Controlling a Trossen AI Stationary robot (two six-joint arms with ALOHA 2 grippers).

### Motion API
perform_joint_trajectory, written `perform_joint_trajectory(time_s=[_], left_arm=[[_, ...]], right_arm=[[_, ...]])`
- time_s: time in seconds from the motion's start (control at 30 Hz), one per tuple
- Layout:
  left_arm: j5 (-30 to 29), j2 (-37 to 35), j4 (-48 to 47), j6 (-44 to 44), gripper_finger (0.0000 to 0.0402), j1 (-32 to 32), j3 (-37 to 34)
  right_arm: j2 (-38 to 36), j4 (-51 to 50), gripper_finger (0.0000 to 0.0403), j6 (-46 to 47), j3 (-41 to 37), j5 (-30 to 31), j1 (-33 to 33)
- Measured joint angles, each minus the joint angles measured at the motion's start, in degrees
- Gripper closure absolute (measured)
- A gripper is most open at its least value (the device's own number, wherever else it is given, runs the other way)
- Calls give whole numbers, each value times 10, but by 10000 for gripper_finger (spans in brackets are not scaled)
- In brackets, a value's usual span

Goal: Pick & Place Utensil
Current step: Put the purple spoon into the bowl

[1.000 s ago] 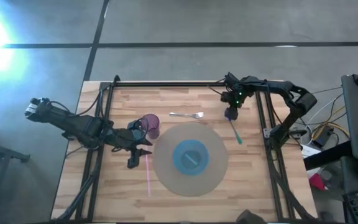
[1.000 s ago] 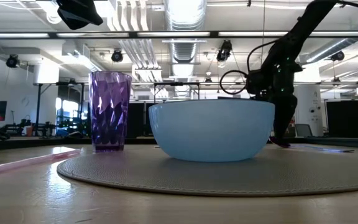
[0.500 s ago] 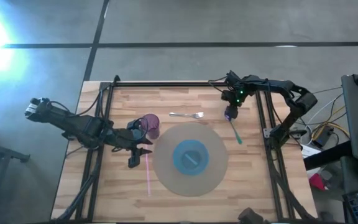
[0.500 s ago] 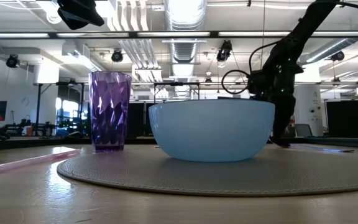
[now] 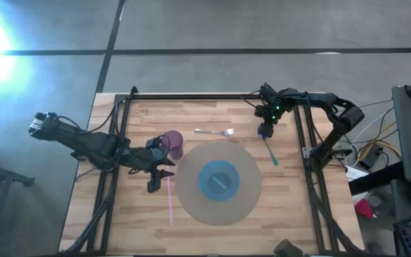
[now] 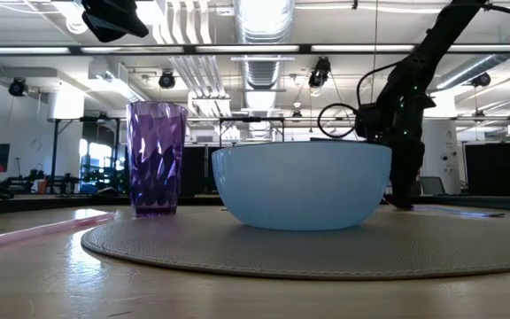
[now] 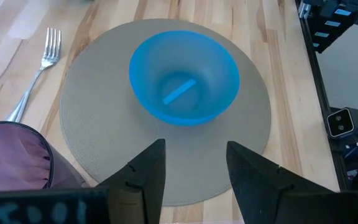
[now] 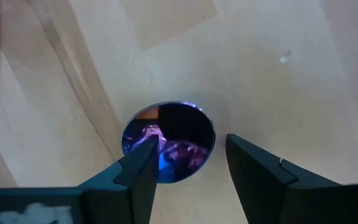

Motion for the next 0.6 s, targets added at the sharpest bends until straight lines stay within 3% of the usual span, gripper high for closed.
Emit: perform_joint_trajectory(time_s=[0.23,0.6], left_arm=[[0,0,0,0,241,0,0],[0,0,0,0,241,0,0]], right_arm=[[-1,10,240,-1,-7,0,0],[-1,7,321,-5,-8,-5,-2]])
